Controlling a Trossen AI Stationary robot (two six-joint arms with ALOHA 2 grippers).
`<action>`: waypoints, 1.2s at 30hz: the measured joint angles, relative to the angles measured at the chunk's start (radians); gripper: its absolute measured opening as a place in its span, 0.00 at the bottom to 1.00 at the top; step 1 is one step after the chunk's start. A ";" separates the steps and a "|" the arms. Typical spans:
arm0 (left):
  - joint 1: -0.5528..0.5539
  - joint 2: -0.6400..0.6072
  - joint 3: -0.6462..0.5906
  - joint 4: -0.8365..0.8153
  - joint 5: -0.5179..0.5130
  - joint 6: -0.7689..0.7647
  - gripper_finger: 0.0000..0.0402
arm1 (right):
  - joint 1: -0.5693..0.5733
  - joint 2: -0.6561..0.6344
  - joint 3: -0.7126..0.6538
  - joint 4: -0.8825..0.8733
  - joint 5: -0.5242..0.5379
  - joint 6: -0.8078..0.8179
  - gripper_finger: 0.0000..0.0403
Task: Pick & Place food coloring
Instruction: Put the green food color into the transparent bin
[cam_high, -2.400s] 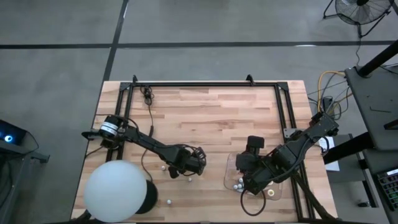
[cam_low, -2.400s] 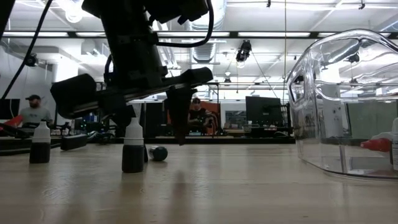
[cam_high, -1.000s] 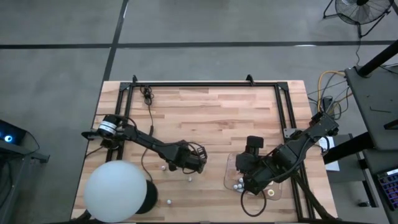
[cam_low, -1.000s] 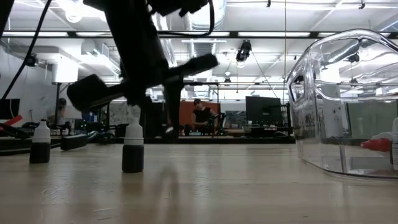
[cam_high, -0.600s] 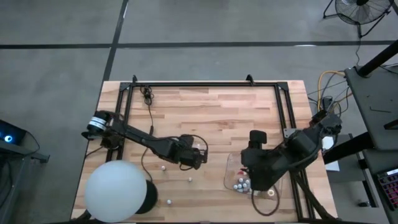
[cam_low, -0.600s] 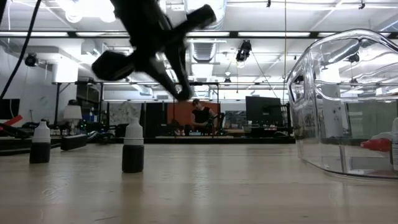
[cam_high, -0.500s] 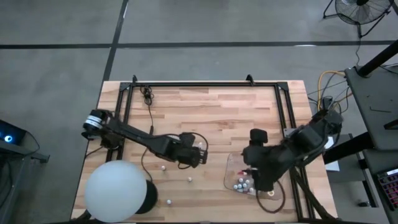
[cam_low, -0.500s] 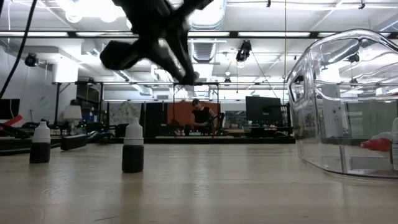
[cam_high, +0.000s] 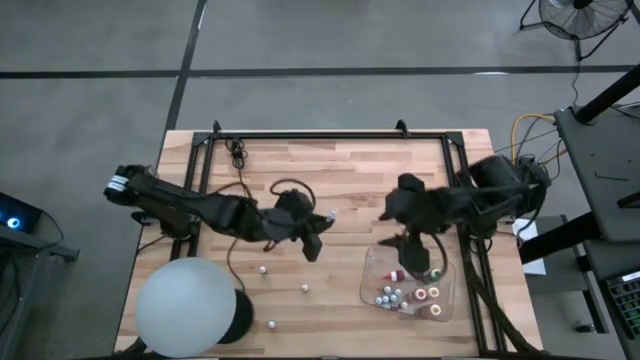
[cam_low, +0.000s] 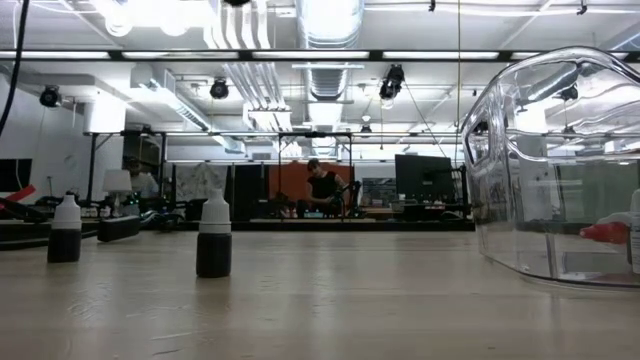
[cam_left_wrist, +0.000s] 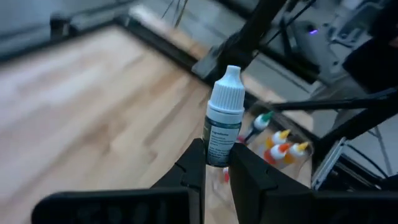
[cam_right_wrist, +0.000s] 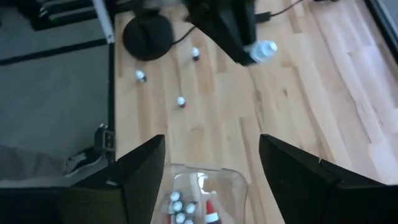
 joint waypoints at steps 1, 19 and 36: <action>0.003 -0.007 0.015 0.002 0.002 0.036 0.06 | -0.014 0.000 0.001 0.001 0.000 0.000 0.62; 0.039 -0.014 0.239 0.003 0.141 0.357 0.06 | -0.161 0.001 0.002 0.281 0.040 -0.100 0.62; 0.052 0.022 0.236 0.003 0.200 0.352 0.06 | -0.236 0.003 0.002 0.217 -0.134 -0.158 0.62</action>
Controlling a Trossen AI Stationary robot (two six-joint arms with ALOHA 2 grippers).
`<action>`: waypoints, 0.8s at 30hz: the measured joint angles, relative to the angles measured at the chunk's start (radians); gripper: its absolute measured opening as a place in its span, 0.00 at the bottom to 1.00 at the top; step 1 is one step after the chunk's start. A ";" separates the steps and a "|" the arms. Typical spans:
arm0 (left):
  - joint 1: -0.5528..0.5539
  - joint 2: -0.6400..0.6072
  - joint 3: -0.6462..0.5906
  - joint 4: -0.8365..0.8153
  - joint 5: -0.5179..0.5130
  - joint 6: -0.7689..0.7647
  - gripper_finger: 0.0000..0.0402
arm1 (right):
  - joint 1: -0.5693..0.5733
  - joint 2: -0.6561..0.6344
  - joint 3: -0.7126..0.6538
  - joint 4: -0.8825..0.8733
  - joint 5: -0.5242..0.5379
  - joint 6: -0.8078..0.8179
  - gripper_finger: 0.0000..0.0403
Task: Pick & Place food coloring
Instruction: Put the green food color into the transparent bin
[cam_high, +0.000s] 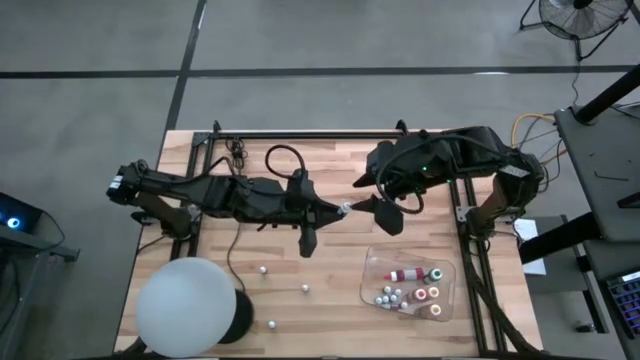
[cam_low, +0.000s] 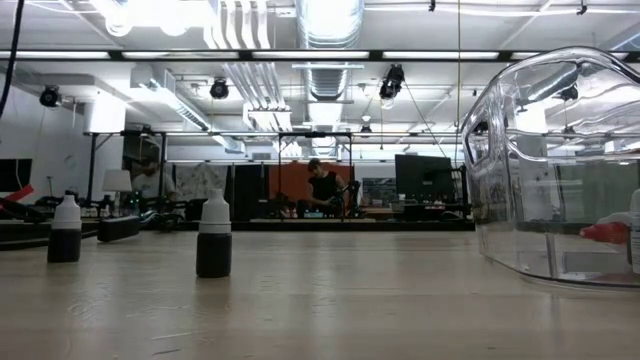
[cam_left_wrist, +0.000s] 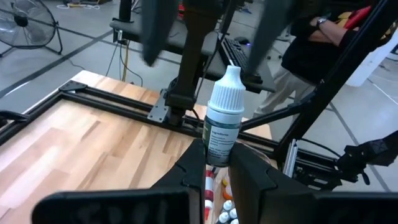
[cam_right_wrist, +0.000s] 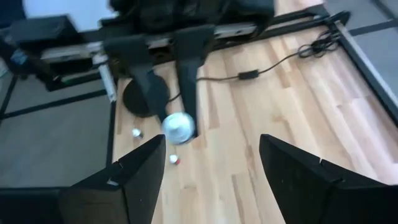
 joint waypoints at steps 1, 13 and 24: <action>0.001 0.000 0.000 -0.001 0.000 -0.004 0.06 | 0.000 0.000 0.000 -0.005 -0.013 -0.003 0.62; 0.022 0.000 0.000 -0.007 0.034 -0.022 0.06 | -0.002 0.037 -0.001 -0.015 -0.065 -0.013 0.62; 0.022 0.000 -0.001 -0.071 0.073 -0.038 0.06 | 0.002 0.072 -0.002 -0.015 -0.101 -0.026 0.60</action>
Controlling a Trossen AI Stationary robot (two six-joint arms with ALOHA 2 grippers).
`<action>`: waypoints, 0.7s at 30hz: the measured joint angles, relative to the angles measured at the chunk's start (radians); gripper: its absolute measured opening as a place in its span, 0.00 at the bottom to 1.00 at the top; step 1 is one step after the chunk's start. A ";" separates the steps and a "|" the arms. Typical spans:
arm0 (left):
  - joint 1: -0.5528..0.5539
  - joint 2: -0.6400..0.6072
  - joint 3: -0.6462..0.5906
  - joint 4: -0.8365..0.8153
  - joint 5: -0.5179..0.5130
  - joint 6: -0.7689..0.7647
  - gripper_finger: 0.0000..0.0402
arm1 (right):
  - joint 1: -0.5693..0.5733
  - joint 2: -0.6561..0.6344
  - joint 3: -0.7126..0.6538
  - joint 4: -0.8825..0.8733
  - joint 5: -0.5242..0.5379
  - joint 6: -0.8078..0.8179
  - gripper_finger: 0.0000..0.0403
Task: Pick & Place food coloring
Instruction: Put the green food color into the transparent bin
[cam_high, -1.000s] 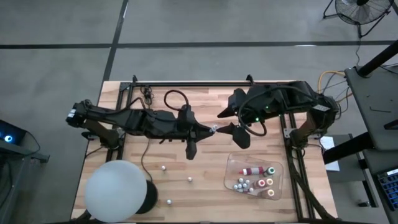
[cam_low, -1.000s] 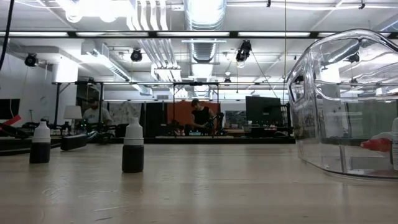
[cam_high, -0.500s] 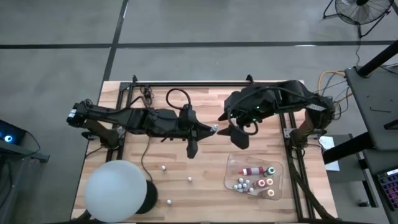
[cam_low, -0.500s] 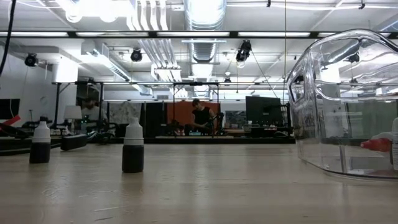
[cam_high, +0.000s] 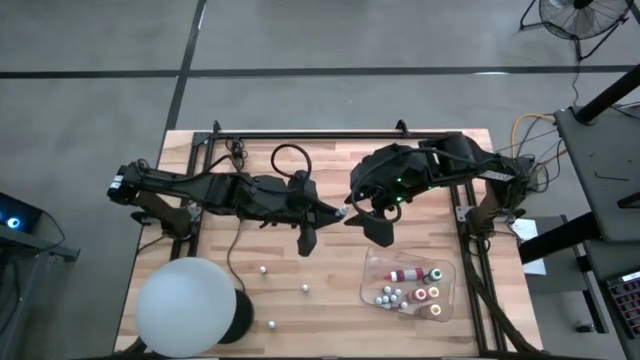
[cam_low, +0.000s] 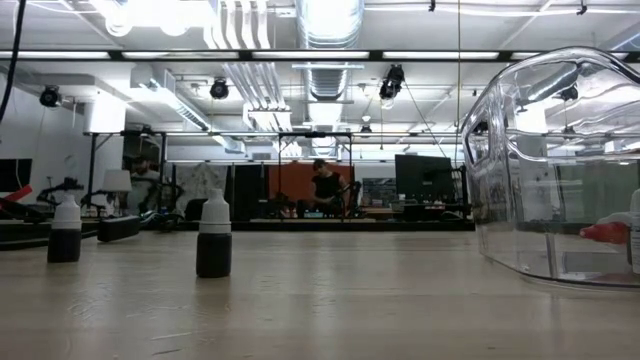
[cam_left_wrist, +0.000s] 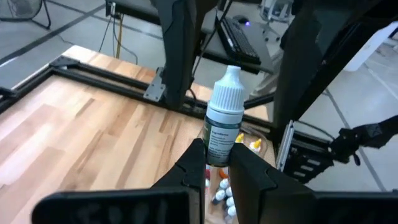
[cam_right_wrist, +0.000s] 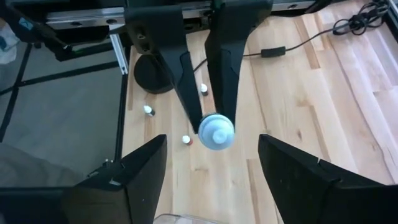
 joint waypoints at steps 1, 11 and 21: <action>0.000 0.000 0.000 -0.012 0.006 -0.002 0.06 | 0.000 0.001 0.000 -0.001 -0.001 0.000 0.60; 0.000 0.000 -0.018 -0.047 0.034 -0.026 0.06 | 0.000 0.005 0.000 0.000 -0.016 0.006 0.59; 0.000 0.000 -0.018 -0.044 0.042 -0.027 0.06 | 0.000 0.012 -0.008 0.003 -0.022 0.007 0.57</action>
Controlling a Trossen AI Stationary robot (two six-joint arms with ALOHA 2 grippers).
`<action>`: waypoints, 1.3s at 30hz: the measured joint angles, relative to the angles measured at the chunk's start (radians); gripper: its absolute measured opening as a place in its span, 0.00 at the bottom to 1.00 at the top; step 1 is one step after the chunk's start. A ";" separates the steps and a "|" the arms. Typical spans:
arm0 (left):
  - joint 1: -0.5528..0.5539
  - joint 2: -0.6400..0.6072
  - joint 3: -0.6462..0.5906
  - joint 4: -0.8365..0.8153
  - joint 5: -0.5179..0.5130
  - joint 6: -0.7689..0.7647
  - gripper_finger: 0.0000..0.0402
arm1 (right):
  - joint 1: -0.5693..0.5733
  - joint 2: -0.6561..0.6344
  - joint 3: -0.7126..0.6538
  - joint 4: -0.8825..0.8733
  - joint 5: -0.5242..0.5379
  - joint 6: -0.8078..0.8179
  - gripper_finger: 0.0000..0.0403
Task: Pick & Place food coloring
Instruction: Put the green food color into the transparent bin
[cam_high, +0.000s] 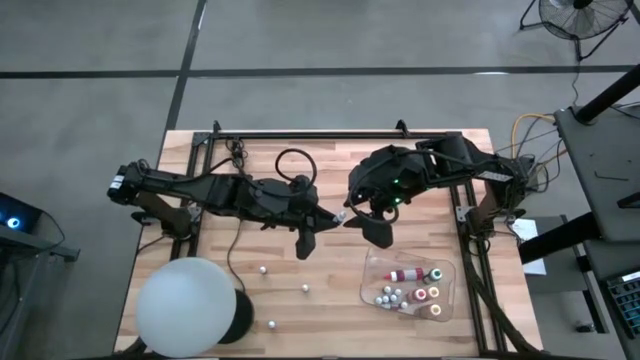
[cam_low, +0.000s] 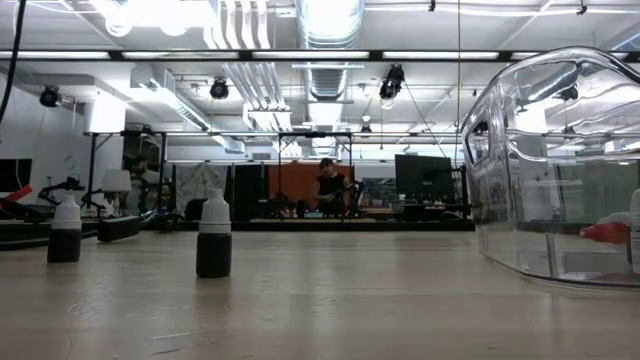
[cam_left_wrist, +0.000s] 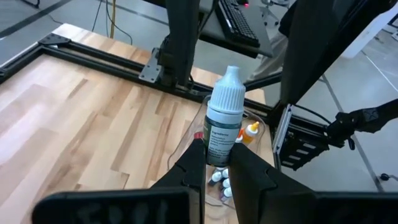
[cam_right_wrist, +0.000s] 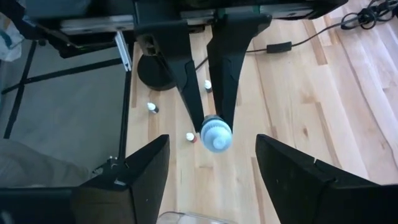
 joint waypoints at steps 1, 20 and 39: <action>0.000 0.000 0.000 0.001 0.000 -0.002 0.06 | 0.000 0.003 0.000 0.000 0.002 -0.001 0.57; -0.005 0.000 -0.003 -0.006 0.001 -0.017 0.06 | 0.000 0.025 0.002 -0.001 0.008 -0.010 0.47; -0.005 0.000 -0.003 -0.009 0.001 -0.023 0.09 | 0.000 0.026 0.002 -0.004 0.003 -0.006 0.12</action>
